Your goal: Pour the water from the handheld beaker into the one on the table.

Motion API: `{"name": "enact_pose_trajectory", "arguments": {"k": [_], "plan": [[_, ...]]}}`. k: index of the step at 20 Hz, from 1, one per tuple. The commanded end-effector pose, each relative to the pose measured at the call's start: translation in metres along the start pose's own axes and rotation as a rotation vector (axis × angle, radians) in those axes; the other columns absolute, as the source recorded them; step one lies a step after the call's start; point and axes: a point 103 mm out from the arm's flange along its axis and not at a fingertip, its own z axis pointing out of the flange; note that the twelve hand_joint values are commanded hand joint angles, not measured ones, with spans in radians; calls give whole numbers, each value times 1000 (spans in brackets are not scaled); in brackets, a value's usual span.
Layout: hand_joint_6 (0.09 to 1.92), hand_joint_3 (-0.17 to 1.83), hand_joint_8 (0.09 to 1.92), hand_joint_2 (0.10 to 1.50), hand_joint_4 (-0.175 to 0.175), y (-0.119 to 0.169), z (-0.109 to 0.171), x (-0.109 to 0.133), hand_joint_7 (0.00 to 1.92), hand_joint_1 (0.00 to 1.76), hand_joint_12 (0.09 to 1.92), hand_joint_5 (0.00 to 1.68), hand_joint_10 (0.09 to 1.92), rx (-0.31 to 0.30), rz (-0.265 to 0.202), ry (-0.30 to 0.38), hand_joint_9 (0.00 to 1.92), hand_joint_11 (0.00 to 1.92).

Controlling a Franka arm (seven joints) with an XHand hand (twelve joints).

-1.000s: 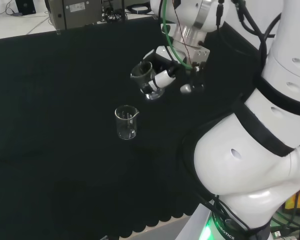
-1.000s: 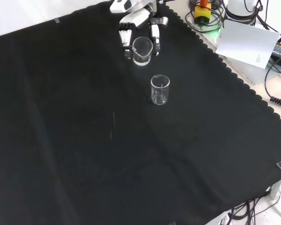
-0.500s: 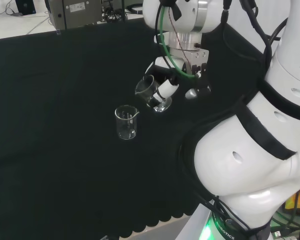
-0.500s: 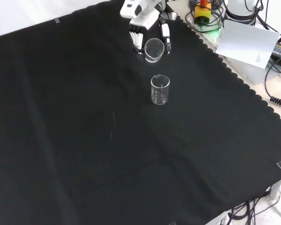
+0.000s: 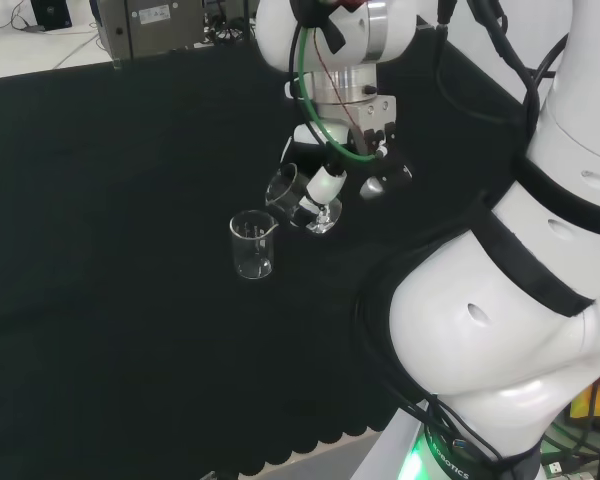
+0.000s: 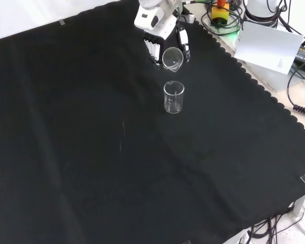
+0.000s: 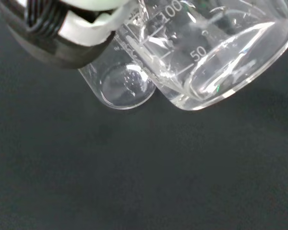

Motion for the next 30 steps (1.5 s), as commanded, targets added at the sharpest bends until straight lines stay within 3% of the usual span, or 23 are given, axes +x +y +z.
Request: {"name": "enact_pose_trajectory", "arguments": {"k": [1, 15, 30], "plan": [[297, -175, 935, 1027, -80, 11, -2, 10, 1476, 1200, 736, 1417, 597, 84, 36, -92, 1665, 1421], [344, -175, 950, 1031, -81, 22, -7, 13, 1473, 1198, 752, 1395, 621, 225, 81, -217, 1658, 1419], [366, -175, 955, 1033, -78, 25, -18, 19, 1472, 1197, 758, 1384, 630, 267, 104, -277, 1657, 1419]]}}
